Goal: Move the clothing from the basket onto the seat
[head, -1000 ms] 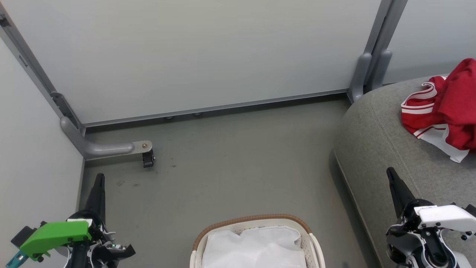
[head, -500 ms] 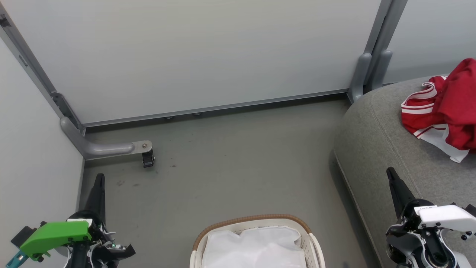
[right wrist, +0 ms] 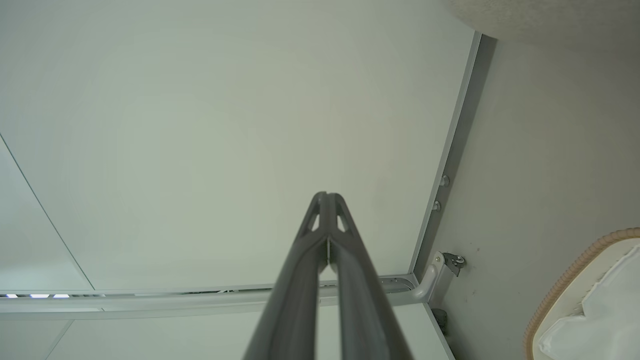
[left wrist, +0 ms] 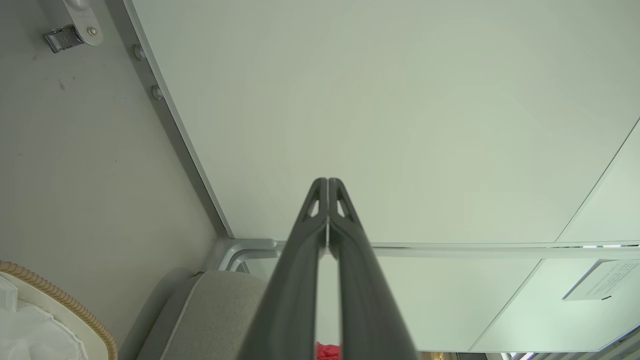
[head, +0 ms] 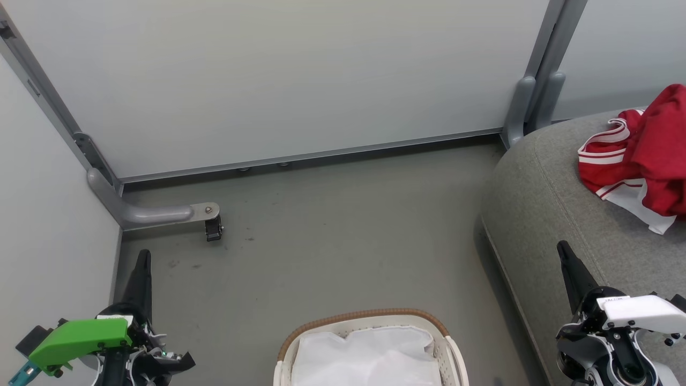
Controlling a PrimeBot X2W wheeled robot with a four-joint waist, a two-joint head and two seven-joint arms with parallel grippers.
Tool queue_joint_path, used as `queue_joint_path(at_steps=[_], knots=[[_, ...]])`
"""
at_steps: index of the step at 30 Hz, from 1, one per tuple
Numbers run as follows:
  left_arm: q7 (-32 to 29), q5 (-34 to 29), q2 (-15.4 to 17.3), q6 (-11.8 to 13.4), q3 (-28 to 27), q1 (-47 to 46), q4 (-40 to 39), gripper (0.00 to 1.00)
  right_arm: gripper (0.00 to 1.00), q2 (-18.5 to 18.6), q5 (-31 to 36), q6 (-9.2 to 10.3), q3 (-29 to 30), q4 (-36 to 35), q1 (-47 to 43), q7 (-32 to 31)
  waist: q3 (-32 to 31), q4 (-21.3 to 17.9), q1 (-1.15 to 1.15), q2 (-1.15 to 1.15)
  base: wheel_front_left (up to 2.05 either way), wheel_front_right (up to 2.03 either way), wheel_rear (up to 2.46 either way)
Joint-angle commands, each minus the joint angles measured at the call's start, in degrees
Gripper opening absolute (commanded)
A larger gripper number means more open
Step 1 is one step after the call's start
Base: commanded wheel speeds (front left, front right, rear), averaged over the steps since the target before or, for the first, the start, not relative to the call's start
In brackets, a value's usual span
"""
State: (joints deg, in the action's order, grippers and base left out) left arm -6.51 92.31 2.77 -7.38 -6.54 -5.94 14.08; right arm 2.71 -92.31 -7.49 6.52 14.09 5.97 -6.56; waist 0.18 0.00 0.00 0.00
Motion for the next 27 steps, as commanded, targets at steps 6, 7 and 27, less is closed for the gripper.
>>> queue_joint_path(at_steps=[6,7,27], knots=[[-0.24,0.2,0.19,-0.27,-0.14,-0.63,-0.11,0.0,0.0,0.32,-0.2,0.0,0.1,-0.22,0.46,-0.15,0.0,0.0,0.0,0.0,0.0,0.0,0.0],[-0.24,0.2,0.19,-0.27,-0.14,-0.63,-0.11,0.0,0.0,0.32,-0.2,0.0,0.1,-0.22,0.46,-0.15,0.0,0.0,0.0,0.0,0.0,0.0,0.0],[-0.23,0.2,0.19,-0.28,-0.13,-0.63,-0.12,0.0,0.0,0.32,-0.2,0.0,0.1,-0.22,0.46,-0.15,0.0,0.0,0.0,0.0,0.0,0.0,0.0]])
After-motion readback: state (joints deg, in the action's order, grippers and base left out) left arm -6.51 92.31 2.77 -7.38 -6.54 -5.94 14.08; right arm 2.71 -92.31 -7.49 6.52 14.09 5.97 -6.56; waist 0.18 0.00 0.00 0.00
